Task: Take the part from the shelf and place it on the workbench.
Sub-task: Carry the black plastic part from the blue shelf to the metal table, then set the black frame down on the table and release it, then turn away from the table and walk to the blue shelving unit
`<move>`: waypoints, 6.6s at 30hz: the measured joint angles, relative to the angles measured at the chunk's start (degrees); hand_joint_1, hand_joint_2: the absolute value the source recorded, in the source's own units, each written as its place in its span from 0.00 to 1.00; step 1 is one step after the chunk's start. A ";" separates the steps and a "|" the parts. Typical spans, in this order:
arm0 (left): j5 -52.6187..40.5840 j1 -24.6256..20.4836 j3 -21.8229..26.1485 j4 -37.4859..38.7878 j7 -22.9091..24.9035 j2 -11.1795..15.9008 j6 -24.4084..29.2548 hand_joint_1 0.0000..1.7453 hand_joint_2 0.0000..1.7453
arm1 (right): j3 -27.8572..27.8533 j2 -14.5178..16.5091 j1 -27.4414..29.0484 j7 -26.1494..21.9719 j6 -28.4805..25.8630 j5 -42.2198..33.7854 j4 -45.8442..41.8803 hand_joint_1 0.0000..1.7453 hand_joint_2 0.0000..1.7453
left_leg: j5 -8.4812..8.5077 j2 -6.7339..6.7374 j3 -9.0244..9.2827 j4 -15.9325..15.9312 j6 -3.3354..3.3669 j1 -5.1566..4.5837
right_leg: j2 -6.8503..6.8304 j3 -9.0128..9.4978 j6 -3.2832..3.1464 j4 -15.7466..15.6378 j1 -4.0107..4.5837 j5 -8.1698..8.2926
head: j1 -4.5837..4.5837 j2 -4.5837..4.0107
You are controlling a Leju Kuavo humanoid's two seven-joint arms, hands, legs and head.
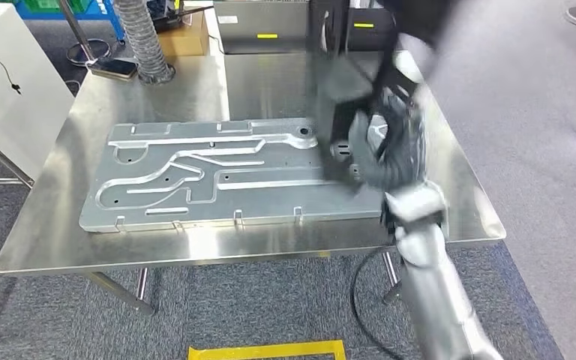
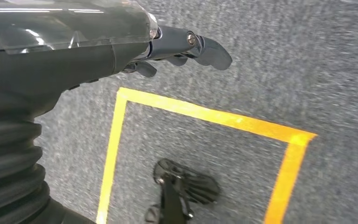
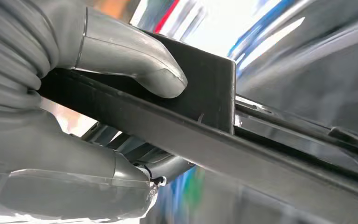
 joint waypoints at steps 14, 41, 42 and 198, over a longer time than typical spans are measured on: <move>-1.10 -1.14 -0.04 0.02 -0.76 0.03 -0.07 0.00 1.00 | 20.67 9.53 -26.00 16.13 -4.65 59.48 47.42 1.00 1.00 | -0.58 0.40 -8.17 9.75 -3.10 0.23 | 0.08 4.26 -3.16 -5.31 0.60 3.92 | -0.01 -0.01; -1.33 -1.03 -0.05 0.06 -4.01 -0.36 -1.49 0.00 1.00 | 27.90 16.07 -24.94 19.83 11.68 50.61 68.30 0.50 0.50 | -4.79 0.52 -10.19 14.60 -2.85 0.41 | -0.41 4.29 -2.98 -6.04 0.45 4.09 | -0.01 0.00; -1.43 -0.95 -0.05 0.06 -4.28 -0.36 -1.66 0.00 1.00 | 27.91 16.03 -24.86 21.40 12.22 50.53 68.71 0.25 0.25 | -4.81 0.53 -10.92 16.05 -3.00 0.49 | -0.39 4.31 -2.93 -5.92 0.41 3.99 | -0.01 0.00; -9.07 -0.25 -3.82 0.13 -5.81 -0.39 -6.34 0.00 0.00 | -79.95 7.85 26.21 25.82 4.21 57.71 78.19 0.00 0.00 | -3.29 1.28 -5.72 15.31 -2.28 0.40 | -1.27 7.57 -2.08 -7.69 0.56 2.39 | 0.02 0.01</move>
